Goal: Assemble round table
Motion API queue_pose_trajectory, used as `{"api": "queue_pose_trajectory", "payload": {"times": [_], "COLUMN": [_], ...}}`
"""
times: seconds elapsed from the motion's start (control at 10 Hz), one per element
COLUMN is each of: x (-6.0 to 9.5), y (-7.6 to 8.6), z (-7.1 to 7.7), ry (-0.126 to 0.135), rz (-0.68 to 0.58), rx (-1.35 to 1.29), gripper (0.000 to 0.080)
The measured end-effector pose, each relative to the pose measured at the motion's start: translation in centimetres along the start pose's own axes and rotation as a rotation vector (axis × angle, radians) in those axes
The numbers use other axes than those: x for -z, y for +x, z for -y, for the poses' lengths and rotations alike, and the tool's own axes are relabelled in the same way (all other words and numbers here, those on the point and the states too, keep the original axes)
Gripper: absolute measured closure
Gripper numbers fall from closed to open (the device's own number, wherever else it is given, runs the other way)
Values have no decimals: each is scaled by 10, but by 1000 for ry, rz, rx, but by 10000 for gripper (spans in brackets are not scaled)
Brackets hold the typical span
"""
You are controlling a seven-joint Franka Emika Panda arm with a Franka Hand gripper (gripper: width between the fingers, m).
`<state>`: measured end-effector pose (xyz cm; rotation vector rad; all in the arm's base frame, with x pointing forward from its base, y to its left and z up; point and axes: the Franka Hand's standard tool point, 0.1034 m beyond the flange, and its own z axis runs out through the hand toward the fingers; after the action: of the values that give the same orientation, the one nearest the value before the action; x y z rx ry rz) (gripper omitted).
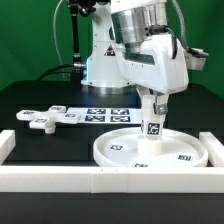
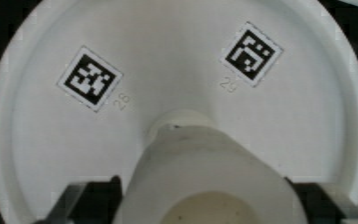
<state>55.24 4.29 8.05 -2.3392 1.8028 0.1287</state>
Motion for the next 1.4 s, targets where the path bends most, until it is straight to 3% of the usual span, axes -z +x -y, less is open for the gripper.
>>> {"api": "queue_pose_trajectory", "payload": {"times": [0.1, 0.2, 0.3, 0.9, 1.4], "x": [0, 0, 0, 0, 1], "y": [0, -1, -6, -8, -4], "z": [0, 0, 1, 1, 3], "ry": [0, -4, -32, -35, -96], "rz": [0, -1, -4, 2, -31], "rx": [13, 32, 135, 586, 1216], "gripper": [194, 194, 162, 150, 150]}}
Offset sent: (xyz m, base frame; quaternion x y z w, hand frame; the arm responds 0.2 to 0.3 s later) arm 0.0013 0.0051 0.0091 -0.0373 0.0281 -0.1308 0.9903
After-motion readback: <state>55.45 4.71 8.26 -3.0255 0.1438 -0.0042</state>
